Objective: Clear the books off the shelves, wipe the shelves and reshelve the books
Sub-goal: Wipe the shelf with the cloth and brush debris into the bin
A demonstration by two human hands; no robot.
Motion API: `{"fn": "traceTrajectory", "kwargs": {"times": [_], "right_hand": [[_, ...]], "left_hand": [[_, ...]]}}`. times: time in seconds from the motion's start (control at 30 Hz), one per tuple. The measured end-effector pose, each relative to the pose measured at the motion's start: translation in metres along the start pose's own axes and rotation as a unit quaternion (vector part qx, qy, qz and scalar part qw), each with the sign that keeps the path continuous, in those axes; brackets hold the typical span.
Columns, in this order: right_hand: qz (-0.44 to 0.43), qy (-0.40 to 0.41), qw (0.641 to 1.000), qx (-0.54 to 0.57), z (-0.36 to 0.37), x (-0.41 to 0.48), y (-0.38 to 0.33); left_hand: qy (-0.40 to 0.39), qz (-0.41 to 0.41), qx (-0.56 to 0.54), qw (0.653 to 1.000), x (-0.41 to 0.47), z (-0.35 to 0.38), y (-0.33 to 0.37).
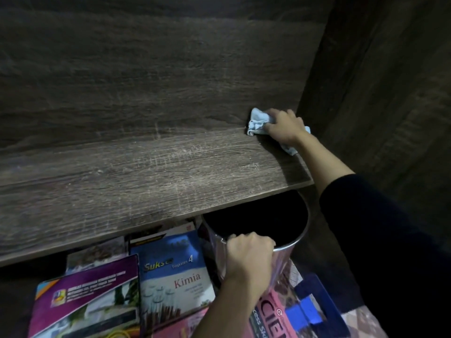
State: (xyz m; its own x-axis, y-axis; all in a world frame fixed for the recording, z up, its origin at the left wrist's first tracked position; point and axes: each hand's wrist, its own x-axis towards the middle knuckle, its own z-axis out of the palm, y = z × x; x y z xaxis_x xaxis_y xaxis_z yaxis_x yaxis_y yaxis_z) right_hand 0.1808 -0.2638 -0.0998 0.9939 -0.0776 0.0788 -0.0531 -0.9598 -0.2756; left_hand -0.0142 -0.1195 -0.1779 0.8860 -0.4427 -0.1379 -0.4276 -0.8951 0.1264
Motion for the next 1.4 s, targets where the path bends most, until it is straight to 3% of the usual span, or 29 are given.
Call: {"fn": "traceTrajectory", "kwargs": {"times": [0.27,0.47,0.6,0.93,1.17,1.23,1.3,1.4], "right_hand": [[-0.049,-0.022,0.987,-0.152,0.005,0.009,-0.020],[-0.089,-0.007,0.939,-0.332,0.012,0.014,-0.042],[-0.104,-0.004,0.923,-0.370,0.014,0.018,-0.047],[-0.111,-0.057,0.986,-0.112,0.008,-0.016,-0.018],[-0.132,-0.074,0.988,0.028,-0.004,-0.058,-0.010],[-0.127,-0.104,0.984,0.069,-0.011,-0.071,-0.007],[-0.103,-0.153,0.967,0.177,-0.023,-0.079,-0.002],[-0.046,-0.079,0.964,0.251,-0.041,-0.074,0.012]], "left_hand": [[0.004,-0.013,-0.002,1.000,-0.001,0.001,-0.002],[0.007,-0.007,0.005,1.000,0.000,0.003,0.000],[0.006,0.003,0.015,1.000,0.001,0.004,0.003],[0.013,0.007,0.019,1.000,0.000,0.004,0.009],[0.007,-0.008,0.031,0.999,-0.006,0.004,0.009],[0.006,-0.010,0.033,0.999,-0.007,0.003,0.009],[0.008,-0.013,0.033,0.999,-0.007,0.003,0.009],[0.019,-0.014,0.024,0.999,-0.006,0.004,0.008]]}}
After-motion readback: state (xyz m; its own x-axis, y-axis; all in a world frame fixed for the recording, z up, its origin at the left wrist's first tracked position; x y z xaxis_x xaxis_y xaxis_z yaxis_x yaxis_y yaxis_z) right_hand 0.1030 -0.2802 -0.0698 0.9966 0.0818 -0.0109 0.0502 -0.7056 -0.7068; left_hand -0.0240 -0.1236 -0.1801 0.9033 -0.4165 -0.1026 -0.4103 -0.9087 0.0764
